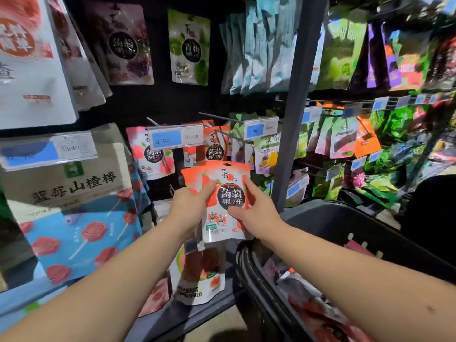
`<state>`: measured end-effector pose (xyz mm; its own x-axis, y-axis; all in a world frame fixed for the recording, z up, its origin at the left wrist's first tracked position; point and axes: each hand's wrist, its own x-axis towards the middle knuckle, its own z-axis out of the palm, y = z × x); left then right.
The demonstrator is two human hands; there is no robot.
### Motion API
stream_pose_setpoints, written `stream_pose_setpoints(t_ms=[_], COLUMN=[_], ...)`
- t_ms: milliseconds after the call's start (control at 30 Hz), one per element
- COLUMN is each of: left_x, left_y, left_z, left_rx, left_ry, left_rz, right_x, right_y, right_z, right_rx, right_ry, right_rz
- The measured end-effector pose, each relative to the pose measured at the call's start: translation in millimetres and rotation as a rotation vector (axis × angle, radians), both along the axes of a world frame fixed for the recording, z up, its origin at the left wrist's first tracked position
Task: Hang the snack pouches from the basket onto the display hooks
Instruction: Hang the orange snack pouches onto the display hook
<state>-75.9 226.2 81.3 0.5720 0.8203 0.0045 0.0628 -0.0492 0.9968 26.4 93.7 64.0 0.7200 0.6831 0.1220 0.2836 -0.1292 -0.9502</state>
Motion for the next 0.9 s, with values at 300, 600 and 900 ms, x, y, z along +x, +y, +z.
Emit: stream_pose_setpoints(t_ms=[300, 600, 900], left_x=[-3, -9, -15], left_y=[8, 17, 23], left_z=[2, 1, 6], left_rx=[-0.011, -0.009, -0.017], left_ry=[-0.033, -0.047, -0.053], left_rz=[0.040, 0.085, 0.092], right_x=[36, 54, 70], right_y=[-30, -13, 7], right_z=[9, 19, 12], right_rx=[0.160, 0.122, 0.025], right_ry=[-0.061, -0.081, -0.162], right_rz=[-0.233, -0.243, -0.231])
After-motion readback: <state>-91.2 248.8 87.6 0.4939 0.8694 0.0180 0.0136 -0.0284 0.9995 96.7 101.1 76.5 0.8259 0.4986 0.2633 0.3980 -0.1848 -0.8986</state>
